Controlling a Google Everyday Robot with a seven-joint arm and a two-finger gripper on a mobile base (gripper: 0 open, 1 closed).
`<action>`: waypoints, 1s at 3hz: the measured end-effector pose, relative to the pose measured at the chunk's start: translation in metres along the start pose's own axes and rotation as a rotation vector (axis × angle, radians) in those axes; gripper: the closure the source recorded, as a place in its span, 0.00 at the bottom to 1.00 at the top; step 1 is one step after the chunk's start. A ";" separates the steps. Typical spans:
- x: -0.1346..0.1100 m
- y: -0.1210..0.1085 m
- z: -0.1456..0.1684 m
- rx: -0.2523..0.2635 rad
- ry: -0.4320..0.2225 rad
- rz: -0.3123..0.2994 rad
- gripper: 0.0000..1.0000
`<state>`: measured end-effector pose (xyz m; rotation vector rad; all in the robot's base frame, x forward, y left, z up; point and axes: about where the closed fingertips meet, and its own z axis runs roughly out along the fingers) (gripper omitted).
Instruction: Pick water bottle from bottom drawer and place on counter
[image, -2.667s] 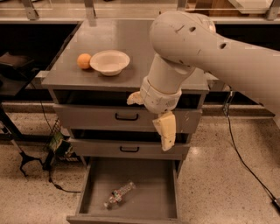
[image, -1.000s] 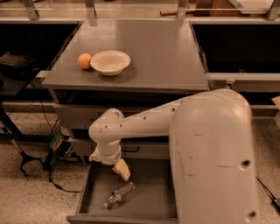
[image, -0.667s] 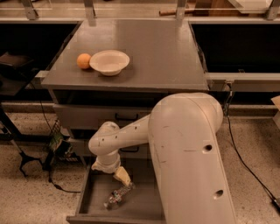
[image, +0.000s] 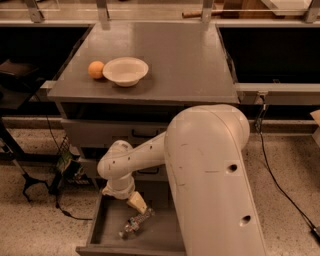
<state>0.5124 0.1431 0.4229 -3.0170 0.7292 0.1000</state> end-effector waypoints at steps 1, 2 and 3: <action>0.007 -0.006 0.034 -0.001 0.017 -0.002 0.00; 0.021 0.001 0.095 0.016 0.014 0.028 0.00; 0.031 0.008 0.151 0.064 0.002 0.061 0.00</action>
Offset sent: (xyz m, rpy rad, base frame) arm 0.0221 -0.0108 -0.1822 0.0625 -0.0331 -0.0746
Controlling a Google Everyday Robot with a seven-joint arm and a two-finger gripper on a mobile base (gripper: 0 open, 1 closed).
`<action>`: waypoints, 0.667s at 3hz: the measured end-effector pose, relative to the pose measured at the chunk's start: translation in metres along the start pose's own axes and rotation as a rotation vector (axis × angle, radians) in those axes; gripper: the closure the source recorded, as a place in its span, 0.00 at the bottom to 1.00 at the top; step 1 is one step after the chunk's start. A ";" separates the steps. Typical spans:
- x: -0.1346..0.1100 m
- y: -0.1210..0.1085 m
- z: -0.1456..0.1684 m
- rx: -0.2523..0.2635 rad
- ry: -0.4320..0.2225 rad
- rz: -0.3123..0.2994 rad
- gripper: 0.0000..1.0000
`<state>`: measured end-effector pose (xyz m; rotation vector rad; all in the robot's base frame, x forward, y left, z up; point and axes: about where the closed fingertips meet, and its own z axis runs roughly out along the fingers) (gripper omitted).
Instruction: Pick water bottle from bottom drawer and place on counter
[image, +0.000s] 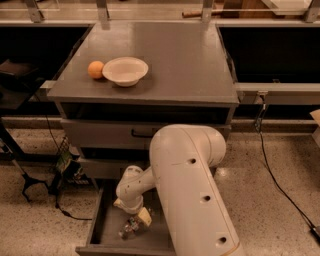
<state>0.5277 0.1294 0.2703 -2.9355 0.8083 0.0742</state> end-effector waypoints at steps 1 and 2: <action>0.003 -0.005 0.047 0.072 -0.024 0.000 0.00; 0.002 -0.026 0.084 0.118 -0.025 -0.018 0.00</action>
Offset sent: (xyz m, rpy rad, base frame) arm 0.0275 0.0686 -0.1194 0.1605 -0.0844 0.0390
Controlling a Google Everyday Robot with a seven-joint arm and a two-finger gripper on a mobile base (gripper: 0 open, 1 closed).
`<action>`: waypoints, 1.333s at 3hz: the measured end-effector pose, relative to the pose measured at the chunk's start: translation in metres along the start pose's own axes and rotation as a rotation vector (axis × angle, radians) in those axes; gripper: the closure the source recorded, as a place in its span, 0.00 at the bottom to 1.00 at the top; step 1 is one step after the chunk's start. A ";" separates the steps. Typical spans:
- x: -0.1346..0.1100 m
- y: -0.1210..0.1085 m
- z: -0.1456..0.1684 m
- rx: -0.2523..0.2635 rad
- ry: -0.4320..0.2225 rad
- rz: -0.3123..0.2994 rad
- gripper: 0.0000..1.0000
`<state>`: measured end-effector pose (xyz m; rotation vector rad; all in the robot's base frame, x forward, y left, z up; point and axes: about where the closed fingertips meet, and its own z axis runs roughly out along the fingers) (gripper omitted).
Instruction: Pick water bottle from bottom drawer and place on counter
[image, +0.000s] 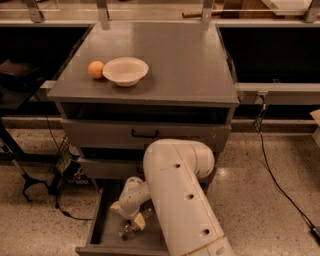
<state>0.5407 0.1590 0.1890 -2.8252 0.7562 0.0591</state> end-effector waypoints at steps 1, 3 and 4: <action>-0.006 -0.009 0.031 -0.001 -0.002 -0.030 0.00; -0.007 -0.002 0.075 -0.024 0.015 -0.012 0.00; 0.000 0.007 0.080 -0.024 0.022 0.060 0.16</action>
Offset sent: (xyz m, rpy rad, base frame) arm -0.0076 0.0346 -0.0883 -0.0336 -0.0035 0.0479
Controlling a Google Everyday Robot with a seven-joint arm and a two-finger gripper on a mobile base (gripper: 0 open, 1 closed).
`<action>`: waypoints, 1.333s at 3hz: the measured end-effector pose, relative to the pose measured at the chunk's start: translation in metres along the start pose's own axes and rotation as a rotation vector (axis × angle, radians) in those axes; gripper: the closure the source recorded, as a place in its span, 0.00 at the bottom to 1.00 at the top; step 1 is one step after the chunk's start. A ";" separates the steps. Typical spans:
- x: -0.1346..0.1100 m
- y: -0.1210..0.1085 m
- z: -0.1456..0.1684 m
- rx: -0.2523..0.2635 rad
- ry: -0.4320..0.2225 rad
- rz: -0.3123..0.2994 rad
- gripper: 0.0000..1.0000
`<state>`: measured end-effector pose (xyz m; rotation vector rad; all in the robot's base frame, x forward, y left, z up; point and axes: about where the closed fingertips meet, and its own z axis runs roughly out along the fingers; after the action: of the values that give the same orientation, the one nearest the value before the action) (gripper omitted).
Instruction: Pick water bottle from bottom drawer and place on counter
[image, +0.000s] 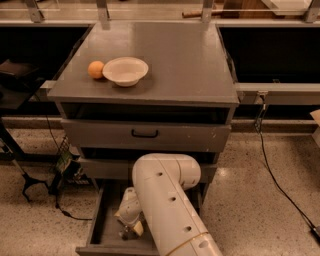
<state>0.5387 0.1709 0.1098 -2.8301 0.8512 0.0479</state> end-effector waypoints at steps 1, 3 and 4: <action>0.006 0.005 -0.007 0.011 0.010 0.052 0.38; 0.004 0.010 -0.027 -0.002 0.008 0.094 0.85; -0.006 0.012 -0.056 -0.001 -0.023 0.070 1.00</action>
Offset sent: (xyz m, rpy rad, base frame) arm 0.0010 -0.0171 0.0310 -0.0132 -0.0151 -0.1191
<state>0.5261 0.1537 0.1628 -2.7942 0.9444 0.0900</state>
